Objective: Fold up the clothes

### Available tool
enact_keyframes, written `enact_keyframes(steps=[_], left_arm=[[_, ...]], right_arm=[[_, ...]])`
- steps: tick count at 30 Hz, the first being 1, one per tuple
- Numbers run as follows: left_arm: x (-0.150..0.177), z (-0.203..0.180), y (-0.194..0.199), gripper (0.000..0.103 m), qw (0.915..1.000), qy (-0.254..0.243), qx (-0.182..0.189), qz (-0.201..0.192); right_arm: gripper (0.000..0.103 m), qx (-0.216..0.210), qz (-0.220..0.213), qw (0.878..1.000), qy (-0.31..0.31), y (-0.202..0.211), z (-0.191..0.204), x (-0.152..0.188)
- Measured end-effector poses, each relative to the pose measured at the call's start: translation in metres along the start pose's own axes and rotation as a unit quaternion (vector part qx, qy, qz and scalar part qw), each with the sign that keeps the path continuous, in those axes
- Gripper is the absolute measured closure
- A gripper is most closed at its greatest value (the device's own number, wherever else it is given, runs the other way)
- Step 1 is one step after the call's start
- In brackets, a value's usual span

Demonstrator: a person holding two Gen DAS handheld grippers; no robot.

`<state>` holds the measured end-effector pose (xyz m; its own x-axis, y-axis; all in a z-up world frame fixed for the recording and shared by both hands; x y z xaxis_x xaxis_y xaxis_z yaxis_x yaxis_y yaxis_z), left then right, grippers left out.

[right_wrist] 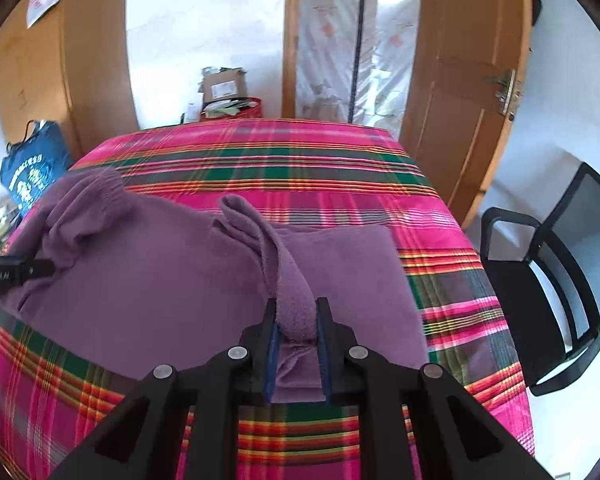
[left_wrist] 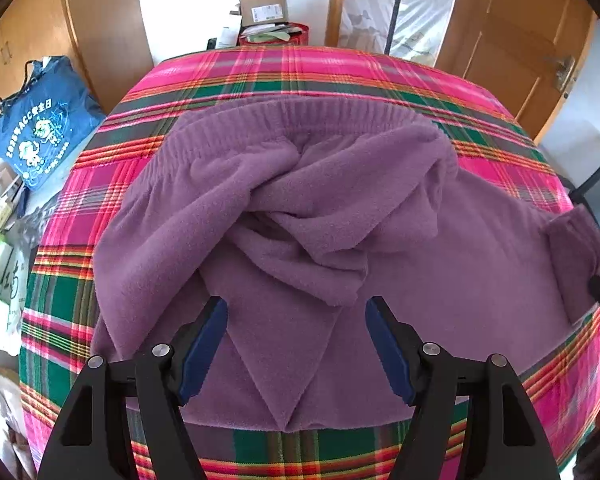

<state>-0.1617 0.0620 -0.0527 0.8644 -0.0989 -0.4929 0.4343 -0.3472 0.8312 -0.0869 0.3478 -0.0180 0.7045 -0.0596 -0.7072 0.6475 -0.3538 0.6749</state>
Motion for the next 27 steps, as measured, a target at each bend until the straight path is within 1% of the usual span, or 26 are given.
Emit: enact_keyframes(steps=[3, 7, 10, 13, 18, 27], left_arm=[[0.002, 0.004, -0.001, 0.03, 1.0, 0.004, 0.002, 0.005], [0.007, 0.011, 0.001, 0.03, 0.9998, 0.013, 0.009, 0.009], [0.01, 0.01, 0.001, 0.03, 0.9995, 0.017, 0.023, 0.012], [0.012, 0.008, -0.001, 0.03, 0.9995, 0.01, 0.025, 0.019], [0.01, 0.008, -0.003, 0.03, 0.9993, 0.009, 0.029, 0.022], [0.015, 0.008, -0.008, 0.03, 0.9991, 0.013, 0.026, 0.031]], right_arm=[[0.086, 0.012, -0.006, 1.0, -0.015, -0.003, -0.013, -0.006], [0.086, 0.04, -0.01, 0.998, -0.044, -0.008, -0.041, -0.013], [0.086, 0.057, -0.006, 0.997, -0.054, -0.013, -0.057, -0.016], [0.086, 0.073, -0.003, 0.995, -0.065, -0.019, -0.071, -0.016], [0.086, 0.083, 0.008, 0.994, -0.078, -0.025, -0.086, -0.011], [0.086, 0.106, 0.006, 0.99, -0.089, -0.033, -0.107, -0.009]])
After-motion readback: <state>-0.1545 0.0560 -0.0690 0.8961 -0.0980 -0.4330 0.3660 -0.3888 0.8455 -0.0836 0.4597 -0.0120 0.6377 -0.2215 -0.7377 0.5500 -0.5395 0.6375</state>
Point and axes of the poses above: each gripper's, at about its wrist camera, not at the fingertips, and y roughly against the way its jaws point, z to its left, x to its underside, the point moved 9 cm from there along -y, roughly the way its jaws point, and after that the axes turned 14 degrees about x, right-handed, at the moved point
